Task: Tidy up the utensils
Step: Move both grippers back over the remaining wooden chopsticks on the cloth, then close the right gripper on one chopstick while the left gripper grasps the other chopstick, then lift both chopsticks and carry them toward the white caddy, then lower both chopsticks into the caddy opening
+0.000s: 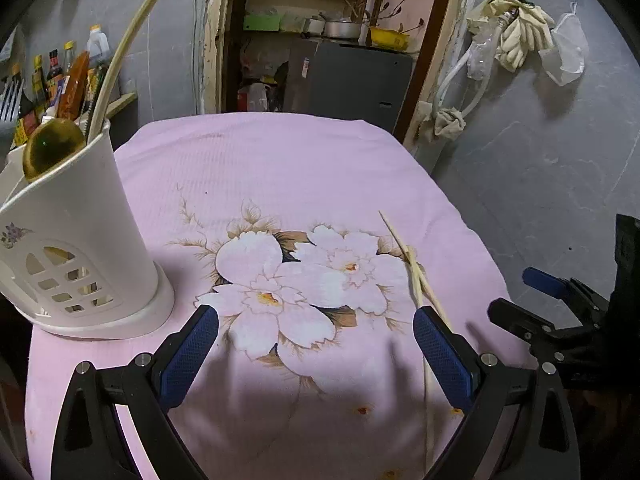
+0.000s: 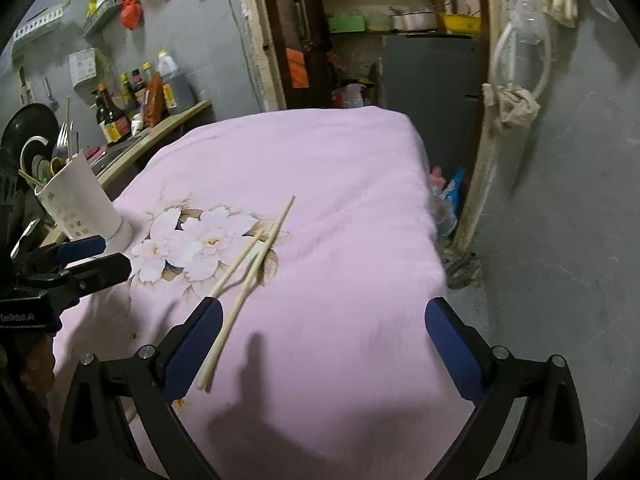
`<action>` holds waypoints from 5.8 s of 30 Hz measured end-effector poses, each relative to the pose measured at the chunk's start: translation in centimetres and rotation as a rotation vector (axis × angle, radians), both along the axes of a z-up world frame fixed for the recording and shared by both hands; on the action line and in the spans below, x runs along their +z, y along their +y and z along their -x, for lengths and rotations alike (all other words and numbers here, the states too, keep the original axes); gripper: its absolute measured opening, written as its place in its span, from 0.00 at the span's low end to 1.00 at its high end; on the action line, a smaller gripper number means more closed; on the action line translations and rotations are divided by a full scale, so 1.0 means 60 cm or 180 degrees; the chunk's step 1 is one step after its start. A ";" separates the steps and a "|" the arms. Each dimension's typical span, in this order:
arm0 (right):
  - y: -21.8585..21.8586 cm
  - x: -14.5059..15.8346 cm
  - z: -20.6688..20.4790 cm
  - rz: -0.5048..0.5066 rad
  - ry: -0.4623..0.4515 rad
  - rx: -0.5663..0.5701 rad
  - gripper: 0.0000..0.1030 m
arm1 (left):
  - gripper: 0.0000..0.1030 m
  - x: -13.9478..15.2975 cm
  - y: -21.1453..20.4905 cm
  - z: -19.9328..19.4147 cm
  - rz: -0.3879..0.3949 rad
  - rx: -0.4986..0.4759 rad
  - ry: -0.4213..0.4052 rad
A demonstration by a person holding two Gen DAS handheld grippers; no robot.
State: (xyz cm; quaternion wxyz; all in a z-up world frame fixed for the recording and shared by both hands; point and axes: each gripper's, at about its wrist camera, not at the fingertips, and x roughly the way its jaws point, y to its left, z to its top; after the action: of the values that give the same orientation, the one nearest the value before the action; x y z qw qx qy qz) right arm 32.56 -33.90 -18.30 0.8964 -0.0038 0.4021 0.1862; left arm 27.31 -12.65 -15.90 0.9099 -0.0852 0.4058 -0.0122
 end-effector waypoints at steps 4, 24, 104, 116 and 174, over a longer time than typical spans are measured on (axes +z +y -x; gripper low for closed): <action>0.019 -0.010 -0.014 0.0100 0.0066 0.0121 0.96 | 0.96 -0.005 0.005 -0.004 0.0023 0.0054 0.0034; 0.025 -0.025 -0.041 0.0507 0.0340 0.0090 0.66 | 0.89 -0.012 0.019 -0.032 0.0289 0.0080 0.0088; 0.044 0.100 -0.065 -0.0887 -0.0242 0.0141 0.04 | 0.05 0.058 0.028 -0.053 0.0802 -0.0177 -0.0208; 0.125 0.231 0.012 -0.1548 -0.1148 0.0185 0.04 | 0.05 0.224 0.145 0.029 0.0800 0.0123 -0.1032; 0.430 0.216 0.029 -0.1739 -0.2097 -0.0317 0.04 | 0.05 0.177 0.414 0.046 0.0111 0.1579 -0.2162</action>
State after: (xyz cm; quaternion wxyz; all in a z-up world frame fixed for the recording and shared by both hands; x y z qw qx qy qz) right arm 30.84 -8.10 -5.31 0.9529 0.1939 0.0299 0.2311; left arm 24.58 12.21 -5.28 0.9658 -0.1868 0.0497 0.1730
